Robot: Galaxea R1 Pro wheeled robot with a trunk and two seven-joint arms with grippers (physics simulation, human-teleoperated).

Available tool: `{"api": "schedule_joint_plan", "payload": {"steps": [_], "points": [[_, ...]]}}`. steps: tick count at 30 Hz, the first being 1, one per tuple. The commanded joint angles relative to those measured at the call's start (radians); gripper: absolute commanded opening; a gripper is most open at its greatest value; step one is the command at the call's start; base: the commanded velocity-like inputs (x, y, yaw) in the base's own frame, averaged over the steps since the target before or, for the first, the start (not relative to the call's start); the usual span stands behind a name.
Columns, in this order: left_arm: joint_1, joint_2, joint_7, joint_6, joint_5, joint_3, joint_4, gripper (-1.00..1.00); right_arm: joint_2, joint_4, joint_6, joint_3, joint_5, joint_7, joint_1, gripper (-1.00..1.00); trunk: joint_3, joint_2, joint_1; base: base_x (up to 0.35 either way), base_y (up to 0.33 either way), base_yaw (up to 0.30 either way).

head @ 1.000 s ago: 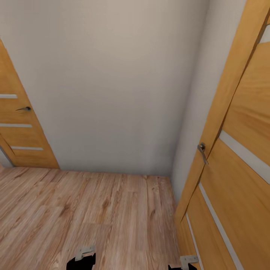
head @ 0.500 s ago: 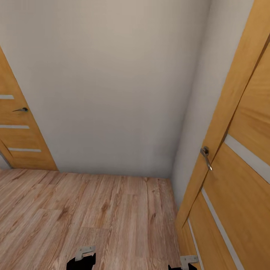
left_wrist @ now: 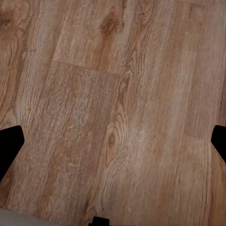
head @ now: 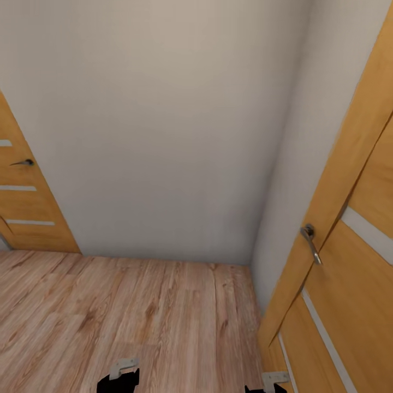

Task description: Move the two storage containers from the living room to the garage. In the garage, place one container on the floor and stack the other container on top of it (either order is fine).

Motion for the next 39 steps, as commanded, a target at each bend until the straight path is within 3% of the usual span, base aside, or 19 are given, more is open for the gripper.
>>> {"api": "schedule_joint_plan", "payload": {"steps": [1,17,28,39], "points": [[-0.002,-0.001,0.002,-0.007,0.007,-0.009,0.005,1.00,0.000,0.001,-0.002,0.006,0.001,-0.006,-0.001,1.00,-0.002,-0.002,0.001,0.326,0.000,0.000],[-0.002,-0.002,0.002,-0.007,0.007,-0.009,0.004,1.00,0.000,0.001,-0.002,0.006,0.001,-0.006,-0.001,1.00,-0.002,-0.002,0.001,0.081,0.000,0.000],[-0.002,-0.001,0.002,-0.007,0.007,-0.009,0.004,1.00,0.000,0.001,-0.002,0.006,0.001,-0.006,-0.001,1.00,-0.002,-0.002,0.001,0.276,0.000,0.000],[-0.002,0.000,0.002,-0.007,0.007,-0.009,0.004,1.00,0.000,0.001,-0.002,0.006,0.001,-0.005,-0.001,1.00,-0.002,-0.002,0.001,0.025,0.000,0.000]]}}
